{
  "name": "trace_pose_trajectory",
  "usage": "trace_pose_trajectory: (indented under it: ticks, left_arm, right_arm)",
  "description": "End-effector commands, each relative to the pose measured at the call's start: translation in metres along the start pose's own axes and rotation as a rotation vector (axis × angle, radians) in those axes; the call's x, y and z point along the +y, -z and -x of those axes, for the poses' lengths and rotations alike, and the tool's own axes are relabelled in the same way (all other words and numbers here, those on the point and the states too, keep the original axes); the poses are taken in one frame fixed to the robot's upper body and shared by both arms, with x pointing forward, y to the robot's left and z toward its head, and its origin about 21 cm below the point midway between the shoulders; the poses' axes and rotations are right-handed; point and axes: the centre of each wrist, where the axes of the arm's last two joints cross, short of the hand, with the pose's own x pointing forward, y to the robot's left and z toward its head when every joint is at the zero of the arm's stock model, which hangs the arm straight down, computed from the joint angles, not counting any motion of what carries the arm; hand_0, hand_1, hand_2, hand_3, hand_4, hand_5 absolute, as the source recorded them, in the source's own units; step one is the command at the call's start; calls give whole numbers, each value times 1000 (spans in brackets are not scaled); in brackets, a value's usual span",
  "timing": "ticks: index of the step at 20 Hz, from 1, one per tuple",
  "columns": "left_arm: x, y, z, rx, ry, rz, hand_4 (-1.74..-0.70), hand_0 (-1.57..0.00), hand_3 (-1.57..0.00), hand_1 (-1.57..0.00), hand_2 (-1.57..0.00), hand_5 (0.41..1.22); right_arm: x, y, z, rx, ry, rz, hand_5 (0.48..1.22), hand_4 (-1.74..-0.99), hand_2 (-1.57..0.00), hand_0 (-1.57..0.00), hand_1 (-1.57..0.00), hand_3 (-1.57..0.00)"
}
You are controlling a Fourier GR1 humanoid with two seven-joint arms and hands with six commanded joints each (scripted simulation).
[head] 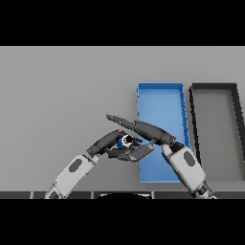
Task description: Pick up the blue pipe and place it into the blue bin.
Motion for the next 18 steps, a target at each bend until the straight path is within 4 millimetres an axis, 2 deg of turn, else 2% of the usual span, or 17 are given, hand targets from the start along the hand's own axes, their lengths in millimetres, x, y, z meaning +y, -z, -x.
trace_pose_trajectory:
  ticks: [1,2,3,4,5,6,7,8,9,10,11,13,14,18]
  left_arm:
    - [-1,-2,2,-1,-14,3,-1737,-1571,-1535,-1571,-1571,1221]
    - [-1,0,-1,-13,-30,11,-1736,-1571,-1484,-1571,-1571,1221]
    - [0,1,-2,-6,18,16,-1737,-1394,-1288,-1326,-1320,1221]
    - [1,1,0,81,77,49,-1682,-1182,-1030,-1078,-1063,1221]
    - [4,-2,-1,136,109,73,-1552,-991,-824,-878,-850,1221]
    - [4,-3,-3,155,115,72,-1480,-818,-659,-706,-680,1221]
    - [6,-2,-1,135,112,56,-1533,-776,-583,-706,-686,1221]
    - [7,1,-3,118,116,31,-1574,-935,-781,-879,-863,1221]
    - [4,1,-1,102,83,24,-1607,-1063,-939,-1017,-969,1221]
    - [1,-2,3,87,58,19,-1634,-1164,-1065,-1128,-1051,1221]
    - [0,-3,3,76,23,5,-1655,-1246,-1166,-1217,-1115,1221]
    - [0,2,1,43,-20,-7,-1686,-1363,-1312,-1344,-1254,1221]
    - [0,4,1,26,-26,-9,-1697,-1404,-1364,-1390,-1310,1221]
    - [3,-2,0,35,-32,-10,-1723,-1503,-1486,-1497,-1401,1221]
  right_arm:
    - [2,4,0,-11,1,-20,506,-1222,-29,1,-12,-2]
    - [2,13,-1,0,-3,-36,506,-1245,-102,-53,-84,-46]
    - [0,16,-1,-1,-2,-54,509,-1294,-237,-181,-225,-161]
    - [-3,19,-3,3,-8,-67,507,-1335,-379,-345,-375,-296]
    - [0,24,-3,12,-15,-85,508,-1362,-531,-527,-534,-440]
    - [0,27,-3,-3,-19,-97,522,-1430,-739,-718,-699,-635]
    - [3,30,-2,-24,0,-112,550,-1486,-905,-888,-873,-768]
    - [4,32,0,-47,34,-129,606,-1530,-1038,-1025,-1013,-868]
    - [4,35,0,-53,57,-145,666,-1562,-1145,-1134,-1124,-957]
    - [7,35,2,-43,75,-157,728,-1526,-1230,-1221,-1214,-1080]
    - [6,36,4,-55,106,-163,826,-1495,-1298,-1291,-1285,-1178]
    - [9,37,5,-129,111,-143,968,-1452,-1396,-1392,-1388,-1320]
    - [8,38,3,-143,54,-137,1019,-1441,-1431,-1428,-1425,-1370]
    - [10,35,1,-142,31,-142,1138,-1470,-1514,-1512,-1511,-1489]
